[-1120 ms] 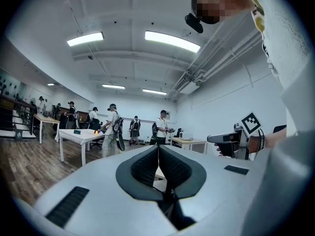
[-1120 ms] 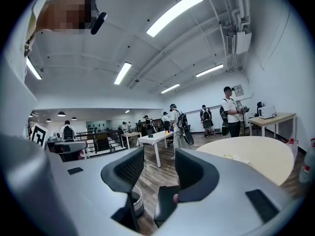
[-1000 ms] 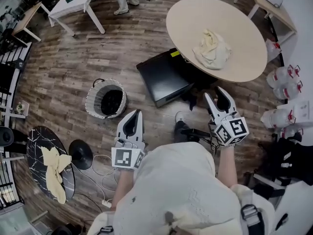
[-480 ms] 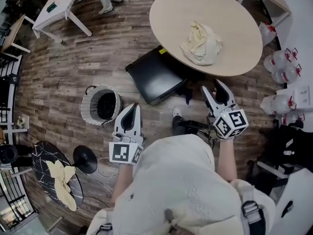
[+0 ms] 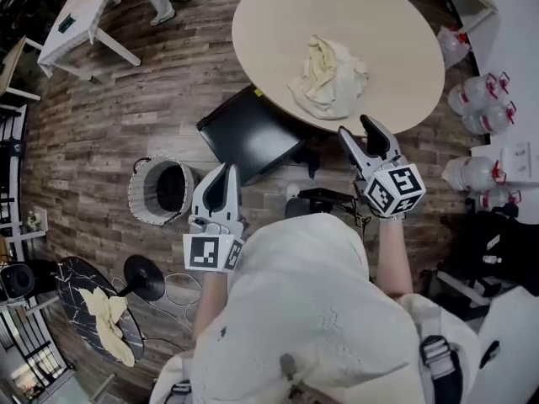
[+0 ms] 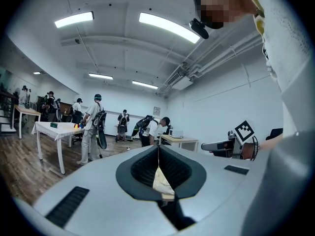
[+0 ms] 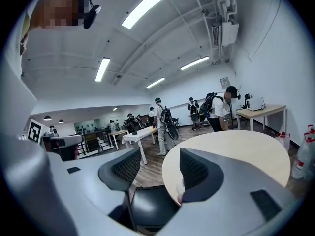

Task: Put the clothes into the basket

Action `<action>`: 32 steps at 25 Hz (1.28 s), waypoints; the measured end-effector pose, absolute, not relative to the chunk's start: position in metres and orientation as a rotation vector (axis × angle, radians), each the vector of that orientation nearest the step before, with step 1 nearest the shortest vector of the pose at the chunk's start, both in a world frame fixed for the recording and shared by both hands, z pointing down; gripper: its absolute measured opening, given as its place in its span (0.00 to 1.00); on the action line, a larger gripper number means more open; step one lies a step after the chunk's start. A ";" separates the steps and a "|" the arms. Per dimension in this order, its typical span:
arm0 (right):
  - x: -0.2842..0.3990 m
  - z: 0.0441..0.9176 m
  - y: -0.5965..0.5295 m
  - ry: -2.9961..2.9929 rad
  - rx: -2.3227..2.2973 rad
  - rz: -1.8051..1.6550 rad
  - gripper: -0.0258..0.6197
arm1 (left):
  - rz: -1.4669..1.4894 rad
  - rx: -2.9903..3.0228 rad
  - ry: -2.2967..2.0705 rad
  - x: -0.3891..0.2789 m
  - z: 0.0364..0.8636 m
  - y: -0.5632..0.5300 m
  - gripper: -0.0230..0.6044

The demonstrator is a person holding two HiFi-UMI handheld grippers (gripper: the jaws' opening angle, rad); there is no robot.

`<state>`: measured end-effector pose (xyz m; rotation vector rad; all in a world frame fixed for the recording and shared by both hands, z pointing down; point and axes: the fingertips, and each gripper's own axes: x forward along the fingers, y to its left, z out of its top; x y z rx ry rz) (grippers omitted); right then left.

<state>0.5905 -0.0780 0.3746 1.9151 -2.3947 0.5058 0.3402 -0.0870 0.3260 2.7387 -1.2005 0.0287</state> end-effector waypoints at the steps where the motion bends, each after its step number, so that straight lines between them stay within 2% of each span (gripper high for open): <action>1: 0.600 0.377 -0.087 -2.393 1.910 0.509 0.44 | 0.025 2.741 -1.205 0.350 0.325 -0.094 0.07; 11: 0.658 0.419 -0.165 -2.375 1.817 0.591 0.47 | 0.042 2.730 -1.242 0.416 0.331 -0.151 0.07; 22: 0.713 0.487 -0.227 -2.267 1.713 0.697 0.51 | 0.052 2.664 -1.310 0.439 0.340 -0.187 0.07; 32: 0.734 0.545 -0.279 -2.187 1.624 0.753 0.57 | 0.087 2.630 -1.367 0.447 0.353 -0.216 0.07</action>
